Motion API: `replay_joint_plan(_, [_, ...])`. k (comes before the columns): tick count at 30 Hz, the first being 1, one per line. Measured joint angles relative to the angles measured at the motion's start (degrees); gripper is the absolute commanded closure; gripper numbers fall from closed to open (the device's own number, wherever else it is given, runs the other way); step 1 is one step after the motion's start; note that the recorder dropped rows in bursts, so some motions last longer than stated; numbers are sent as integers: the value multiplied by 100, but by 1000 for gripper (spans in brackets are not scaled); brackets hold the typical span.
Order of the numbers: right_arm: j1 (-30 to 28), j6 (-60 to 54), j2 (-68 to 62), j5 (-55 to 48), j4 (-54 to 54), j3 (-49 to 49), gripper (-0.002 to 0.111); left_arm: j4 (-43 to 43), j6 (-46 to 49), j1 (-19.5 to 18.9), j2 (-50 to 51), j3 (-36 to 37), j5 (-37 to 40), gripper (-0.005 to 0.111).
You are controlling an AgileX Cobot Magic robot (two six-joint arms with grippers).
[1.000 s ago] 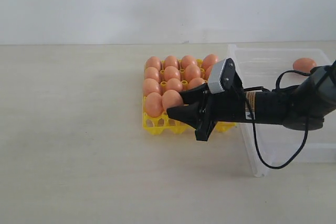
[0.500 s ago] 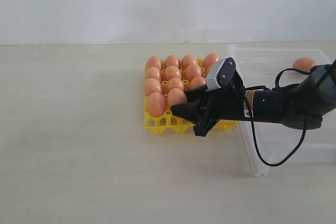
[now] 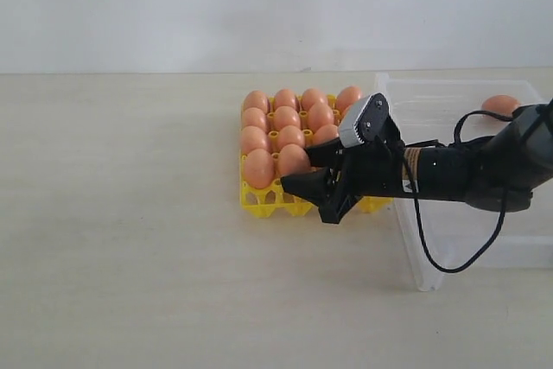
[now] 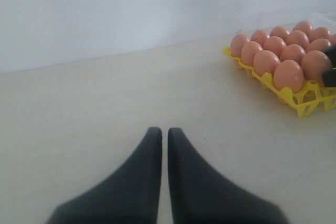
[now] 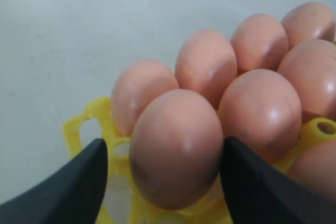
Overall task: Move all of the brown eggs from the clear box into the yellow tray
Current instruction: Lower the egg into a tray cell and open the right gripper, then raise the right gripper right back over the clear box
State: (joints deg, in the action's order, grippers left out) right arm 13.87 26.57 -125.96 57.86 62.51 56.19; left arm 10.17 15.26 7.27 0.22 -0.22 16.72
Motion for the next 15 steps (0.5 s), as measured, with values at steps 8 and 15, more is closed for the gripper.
replay_joint_plan(8, [0, 152, 608, -213, -32, -11, 50, 0, 0, 0, 0, 0, 0, 103])
replay_joint_plan(15, [0, 764, 1391, -784, 7, -15, 50, 0, 0, 0, 0, 0, 0, 103])
